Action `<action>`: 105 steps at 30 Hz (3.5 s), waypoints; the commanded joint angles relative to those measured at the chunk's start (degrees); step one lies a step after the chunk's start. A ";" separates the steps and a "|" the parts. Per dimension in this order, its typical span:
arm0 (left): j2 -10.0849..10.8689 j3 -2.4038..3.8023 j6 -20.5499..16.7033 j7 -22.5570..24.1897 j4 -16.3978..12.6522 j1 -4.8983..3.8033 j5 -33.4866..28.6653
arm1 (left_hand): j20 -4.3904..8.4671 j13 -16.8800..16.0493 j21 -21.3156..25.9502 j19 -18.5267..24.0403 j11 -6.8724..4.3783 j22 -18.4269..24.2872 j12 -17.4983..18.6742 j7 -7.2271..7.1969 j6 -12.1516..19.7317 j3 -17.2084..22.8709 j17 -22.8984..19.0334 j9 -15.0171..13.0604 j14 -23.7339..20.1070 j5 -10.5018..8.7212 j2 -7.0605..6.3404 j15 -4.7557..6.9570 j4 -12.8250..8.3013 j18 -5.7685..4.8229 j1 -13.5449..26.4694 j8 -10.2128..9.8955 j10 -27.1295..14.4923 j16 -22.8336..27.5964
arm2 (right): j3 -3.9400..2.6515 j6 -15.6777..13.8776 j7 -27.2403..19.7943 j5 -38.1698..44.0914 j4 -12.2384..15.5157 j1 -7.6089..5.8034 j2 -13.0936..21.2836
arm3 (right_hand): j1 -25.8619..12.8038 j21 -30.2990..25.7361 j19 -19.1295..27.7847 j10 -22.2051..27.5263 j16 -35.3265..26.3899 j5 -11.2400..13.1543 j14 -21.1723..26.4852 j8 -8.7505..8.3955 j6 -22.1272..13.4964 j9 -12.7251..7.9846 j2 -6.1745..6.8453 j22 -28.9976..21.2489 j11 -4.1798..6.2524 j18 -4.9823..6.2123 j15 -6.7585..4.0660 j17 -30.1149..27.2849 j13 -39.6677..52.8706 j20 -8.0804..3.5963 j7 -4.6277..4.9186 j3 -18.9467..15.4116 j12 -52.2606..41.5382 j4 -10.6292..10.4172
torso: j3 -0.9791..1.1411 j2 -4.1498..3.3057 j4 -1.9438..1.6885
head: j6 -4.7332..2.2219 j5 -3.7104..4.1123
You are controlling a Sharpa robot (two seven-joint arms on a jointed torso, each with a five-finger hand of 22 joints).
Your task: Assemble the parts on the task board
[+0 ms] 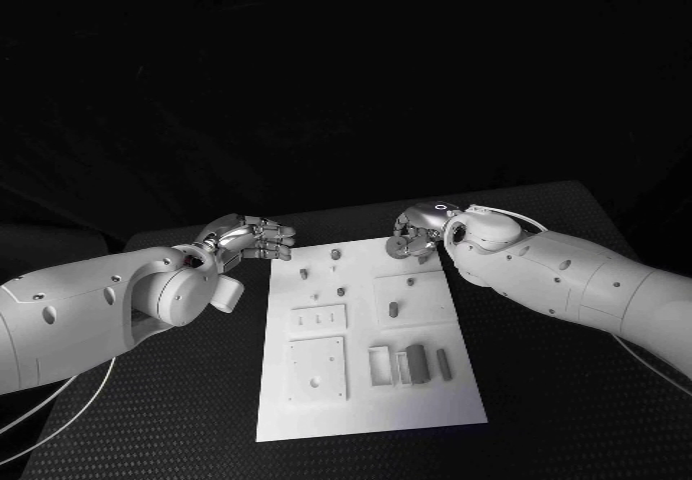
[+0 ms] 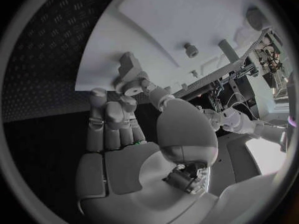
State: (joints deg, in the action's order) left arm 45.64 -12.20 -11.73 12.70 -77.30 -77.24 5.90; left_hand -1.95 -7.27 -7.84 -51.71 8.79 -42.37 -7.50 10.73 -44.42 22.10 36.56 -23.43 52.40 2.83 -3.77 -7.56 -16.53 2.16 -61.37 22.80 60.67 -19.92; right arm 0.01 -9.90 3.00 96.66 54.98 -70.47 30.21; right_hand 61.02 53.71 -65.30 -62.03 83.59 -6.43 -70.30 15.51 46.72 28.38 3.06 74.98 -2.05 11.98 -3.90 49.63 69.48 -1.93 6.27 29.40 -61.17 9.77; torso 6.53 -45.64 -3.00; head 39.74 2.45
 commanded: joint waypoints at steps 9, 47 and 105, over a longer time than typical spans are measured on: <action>-0.08 0.02 0.66 0.30 0.00 -0.03 -0.28 | 0.11 0.08 0.30 -0.32 0.45 0.10 0.24 0.48 0.06 -0.24 0.11 0.07 0.50 -0.01 0.12 0.04 -0.03 0.78 0.34 -0.22 -0.05 0.41 | 0.35 3.30 0.46 0.09 -0.36 0.58 0.06 | -0.09 0.23 0.62 0.54 0.06 -0.35 0.23 -0.51 2.42 -0.26 -0.10 1.09 -0.01 3.02 -0.23 0.10 -0.51 0.14 2.26 -0.16 -0.52 1.47 | 0.02 -0.01 -4.23 | 0.10 0.12; 0.34 -0.05 -0.09 0.17 0.44 -0.04 -0.28 | 0.12 0.06 0.41 -0.34 0.43 0.11 0.31 0.45 0.02 -0.13 0.21 0.05 0.52 -0.01 0.11 0.05 -0.08 0.78 0.10 -0.22 0.03 0.54 | 0.54 -0.55 0.13 5.65 3.19 0.54 0.59 | 1.79 0.31 0.46 0.58 -0.52 -0.39 -0.04 2.70 9.55 1.18 -0.69 0.98 2.01 3.02 -2.09 -0.02 -3.24 0.51 0.09 1.14 -2.28 6.22 | -0.10 -0.02 -4.26 | 0.38 0.03; 0.32 -0.03 -0.61 0.28 0.18 -0.06 -0.28 | 0.11 0.06 0.47 -0.35 0.45 0.12 0.38 0.44 0.03 -0.14 0.27 0.04 0.53 -0.01 0.04 0.03 -0.06 0.76 0.09 -0.24 0.04 0.62 | 1.96 -6.12 3.40 15.47 11.91 -0.70 -5.47 | 1.23 0.31 -0.34 0.34 -0.64 -0.38 -0.63 1.75 8.67 1.19 1.09 0.88 1.89 3.02 -2.04 -0.03 -4.22 0.08 0.27 1.95 -2.67 5.63 | -0.14 -0.03 -4.43 | 0.86 -1.92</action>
State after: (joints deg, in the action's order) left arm 46.11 -12.27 -12.12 12.47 -77.03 -77.26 5.83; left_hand -1.95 -7.28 -7.63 -51.71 8.79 -42.34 -7.49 10.73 -44.42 22.10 36.76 -23.44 52.40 2.83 -3.77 -7.56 -16.53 2.16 -61.37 22.80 60.67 -19.47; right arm 1.93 -15.14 6.14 109.84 67.00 -71.18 24.76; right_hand 62.15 53.70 -65.42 -61.88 83.15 -6.59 -70.53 17.45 49.23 29.50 3.50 74.98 -0.20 13.27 -5.93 49.58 65.32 -1.62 4.34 31.23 -63.46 15.51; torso 6.41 -45.66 -3.18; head 40.58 0.55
